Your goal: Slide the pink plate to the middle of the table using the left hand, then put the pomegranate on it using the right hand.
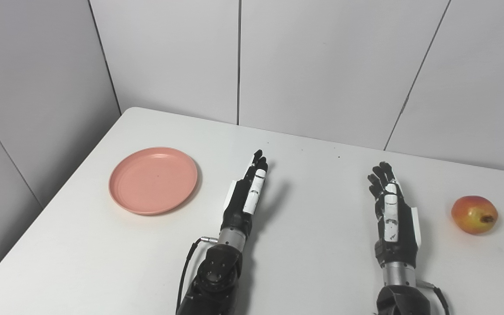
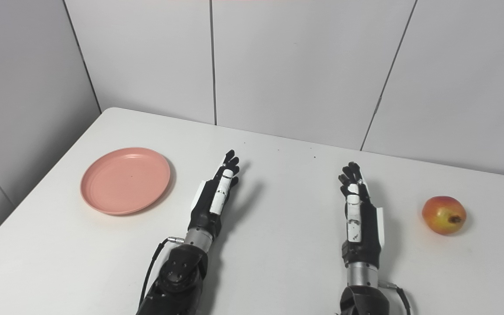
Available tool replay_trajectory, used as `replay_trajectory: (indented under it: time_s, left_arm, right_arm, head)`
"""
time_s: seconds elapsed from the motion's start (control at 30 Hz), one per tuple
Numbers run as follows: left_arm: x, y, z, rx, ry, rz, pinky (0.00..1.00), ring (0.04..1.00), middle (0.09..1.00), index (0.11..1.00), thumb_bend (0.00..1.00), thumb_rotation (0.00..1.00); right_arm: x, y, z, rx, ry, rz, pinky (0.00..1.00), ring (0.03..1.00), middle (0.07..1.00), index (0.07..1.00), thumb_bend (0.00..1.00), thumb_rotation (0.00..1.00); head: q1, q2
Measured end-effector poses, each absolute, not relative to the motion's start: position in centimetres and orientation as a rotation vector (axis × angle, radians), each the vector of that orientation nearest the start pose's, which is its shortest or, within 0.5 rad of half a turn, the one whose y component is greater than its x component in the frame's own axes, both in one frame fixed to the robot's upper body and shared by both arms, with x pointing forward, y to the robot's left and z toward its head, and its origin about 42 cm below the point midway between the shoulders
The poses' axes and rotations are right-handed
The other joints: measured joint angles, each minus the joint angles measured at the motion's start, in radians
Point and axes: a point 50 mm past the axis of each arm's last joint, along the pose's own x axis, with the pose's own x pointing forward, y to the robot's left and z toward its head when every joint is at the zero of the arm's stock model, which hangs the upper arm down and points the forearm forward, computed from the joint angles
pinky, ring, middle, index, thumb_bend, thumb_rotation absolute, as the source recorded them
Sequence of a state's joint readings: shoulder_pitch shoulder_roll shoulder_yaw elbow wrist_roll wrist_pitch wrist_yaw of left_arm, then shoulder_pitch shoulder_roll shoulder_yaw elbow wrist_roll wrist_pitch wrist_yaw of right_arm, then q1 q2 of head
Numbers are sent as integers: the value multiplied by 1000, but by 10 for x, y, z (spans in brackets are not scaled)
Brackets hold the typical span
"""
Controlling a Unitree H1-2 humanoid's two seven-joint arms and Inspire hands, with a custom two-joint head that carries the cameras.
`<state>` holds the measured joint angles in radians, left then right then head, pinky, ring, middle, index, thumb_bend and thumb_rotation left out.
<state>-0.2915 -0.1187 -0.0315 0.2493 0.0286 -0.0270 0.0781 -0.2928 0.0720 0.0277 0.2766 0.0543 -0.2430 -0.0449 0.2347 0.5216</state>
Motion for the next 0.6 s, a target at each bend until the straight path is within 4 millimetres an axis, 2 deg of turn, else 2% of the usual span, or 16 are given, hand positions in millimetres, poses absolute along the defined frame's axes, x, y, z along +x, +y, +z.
replay_trajectory:
  time_s: [0.1, 0.43, 0.6]
  left_arm:
    - [371, 131, 122, -49, -77, -65, 951, 968, 972, 947, 417, 1000]
    - [374, 125, 124, -54, -110, -73, 917, 936, 936, 917, 416, 1000]
    - [374, 124, 124, -56, -118, -73, 901, 918, 919, 908, 455, 1000]
  right_arm:
    - [371, -153, 129, 121, -239, 65, 968, 929, 928, 925, 561, 922]
    - [372, -154, 129, 115, -229, 84, 965, 931, 932, 927, 578, 922]
    - [372, -154, 129, 114, -228, 84, 958, 927, 928, 924, 588, 926]
  head:
    - [5, -3]
    - [12, -5]
    - [17, -2]
